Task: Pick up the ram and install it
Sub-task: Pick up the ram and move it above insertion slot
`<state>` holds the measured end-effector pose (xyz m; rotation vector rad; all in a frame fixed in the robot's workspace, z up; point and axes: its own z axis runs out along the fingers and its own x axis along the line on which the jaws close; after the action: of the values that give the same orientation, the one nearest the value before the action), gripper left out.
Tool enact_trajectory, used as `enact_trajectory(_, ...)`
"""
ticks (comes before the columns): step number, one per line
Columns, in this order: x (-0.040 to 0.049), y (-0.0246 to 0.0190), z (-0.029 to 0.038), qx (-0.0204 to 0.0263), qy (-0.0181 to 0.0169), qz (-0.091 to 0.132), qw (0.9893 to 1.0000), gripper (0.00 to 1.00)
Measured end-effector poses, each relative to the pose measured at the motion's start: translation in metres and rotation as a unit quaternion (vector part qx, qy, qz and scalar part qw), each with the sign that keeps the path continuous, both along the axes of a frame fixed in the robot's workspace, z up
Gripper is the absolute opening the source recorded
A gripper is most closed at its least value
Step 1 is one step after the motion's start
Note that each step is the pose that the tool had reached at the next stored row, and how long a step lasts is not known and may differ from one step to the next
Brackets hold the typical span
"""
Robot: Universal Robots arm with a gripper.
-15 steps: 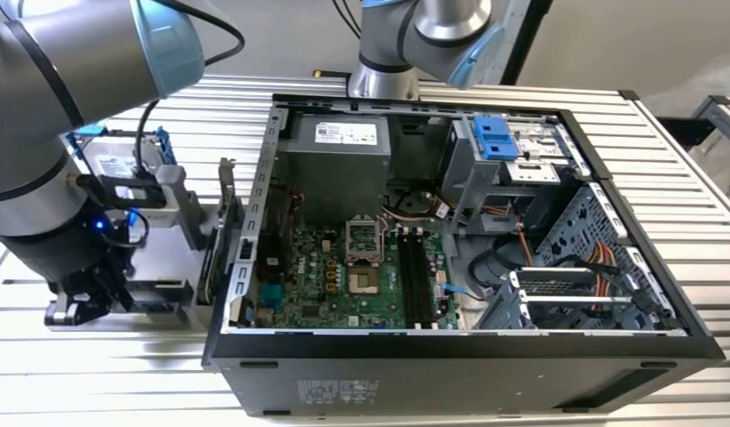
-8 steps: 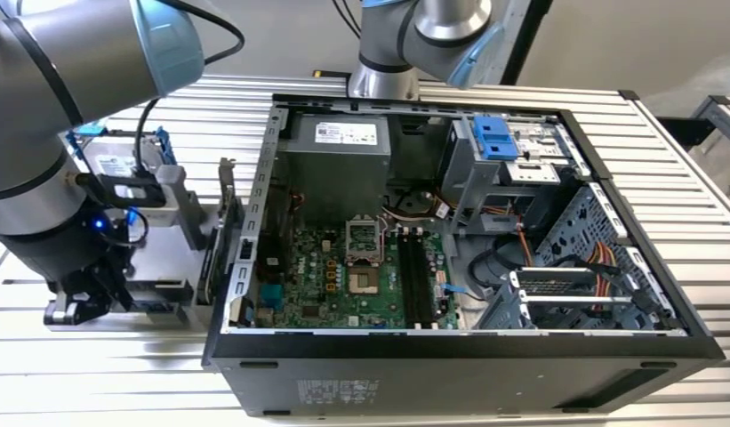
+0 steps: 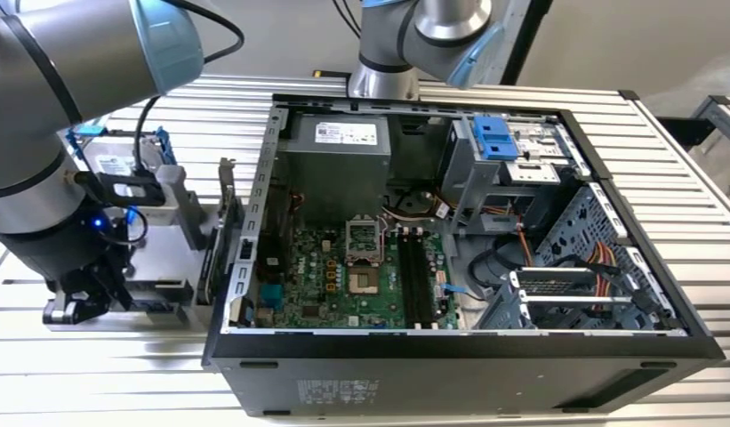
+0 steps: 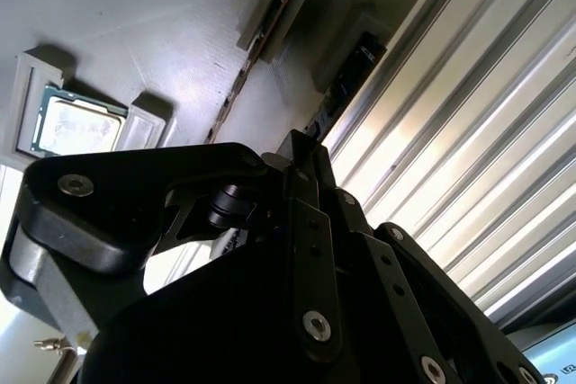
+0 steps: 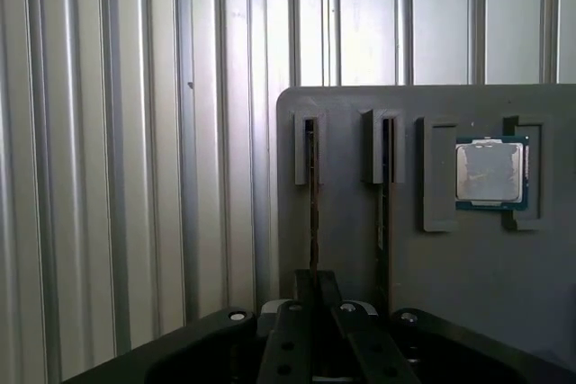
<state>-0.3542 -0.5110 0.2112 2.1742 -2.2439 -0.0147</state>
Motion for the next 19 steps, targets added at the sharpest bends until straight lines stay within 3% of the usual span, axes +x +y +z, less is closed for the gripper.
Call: enact_trajectory(19,0.0000,0.0000,0.0073,0.0000,0.0000,0.000,1.0000,0.00)
